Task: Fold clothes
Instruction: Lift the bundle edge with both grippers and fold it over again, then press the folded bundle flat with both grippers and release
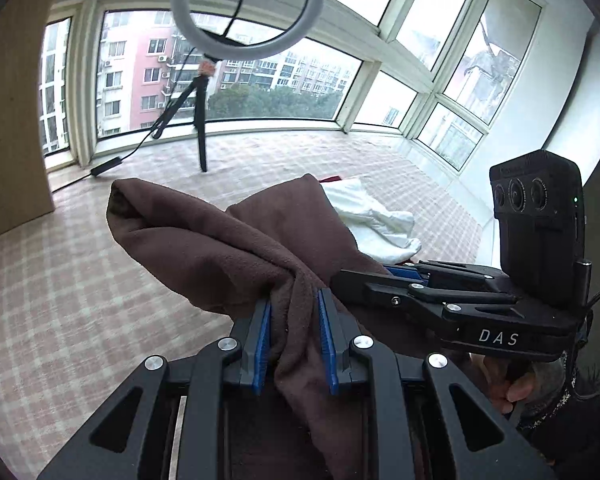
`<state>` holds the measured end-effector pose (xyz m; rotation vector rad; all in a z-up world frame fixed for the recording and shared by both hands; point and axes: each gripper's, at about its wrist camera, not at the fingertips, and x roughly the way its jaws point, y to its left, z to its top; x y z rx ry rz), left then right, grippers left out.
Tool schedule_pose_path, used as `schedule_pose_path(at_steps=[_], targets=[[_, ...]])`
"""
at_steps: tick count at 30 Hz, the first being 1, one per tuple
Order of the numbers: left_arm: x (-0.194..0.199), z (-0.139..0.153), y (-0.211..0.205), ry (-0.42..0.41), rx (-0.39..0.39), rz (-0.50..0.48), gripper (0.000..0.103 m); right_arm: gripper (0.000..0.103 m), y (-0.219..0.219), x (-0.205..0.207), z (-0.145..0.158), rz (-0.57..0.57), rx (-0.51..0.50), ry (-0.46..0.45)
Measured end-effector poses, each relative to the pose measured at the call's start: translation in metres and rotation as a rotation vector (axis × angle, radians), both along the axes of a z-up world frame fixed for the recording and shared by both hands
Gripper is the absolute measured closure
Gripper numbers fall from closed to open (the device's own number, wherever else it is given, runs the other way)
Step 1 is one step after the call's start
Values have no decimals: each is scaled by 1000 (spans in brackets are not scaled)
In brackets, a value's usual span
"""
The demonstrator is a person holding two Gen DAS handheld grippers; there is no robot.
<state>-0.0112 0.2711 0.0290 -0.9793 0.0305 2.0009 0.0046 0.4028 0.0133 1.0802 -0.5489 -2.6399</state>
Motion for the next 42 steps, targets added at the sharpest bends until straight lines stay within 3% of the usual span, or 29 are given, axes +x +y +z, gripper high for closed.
schedule_pose_path(at_steps=[8,11,12,15,16,19,23,24,27,30,32,34,42], targets=[[-18,22,160,95,45,-31,83,82,152,-21,3,11,119,-25],[-40,5,199,96,33,-45,82,82,209,-29,4,15,164,-35],[-49,-11,207,73,-4,-42,82,82,228,-31,4,17,179,-38],[-70,-83,202,-50,-282,33,81,81,278,-34,-1,-7,213,-62],[-71,-89,195,-71,-312,50,82,81,289,-31,-6,-33,218,-79],[-68,-78,176,-83,-306,76,84,81,324,-22,-22,-108,233,-130],[-71,-28,200,48,-262,63,76,80,369,-12,-42,-206,253,-194],[-75,-23,209,65,-251,45,73,78,359,-20,-35,-185,264,-167],[-89,-35,233,110,-320,29,72,69,325,-53,-33,-121,325,-133],[-108,-85,240,47,-426,50,71,68,301,-80,-52,-112,411,-156],[-110,-106,238,36,-448,53,70,67,296,-92,-78,-137,437,-222],[-106,-106,238,63,-452,45,70,66,294,-94,-97,-166,450,-254],[-112,-105,235,50,-442,41,70,58,299,-87,-96,-215,441,-236]])
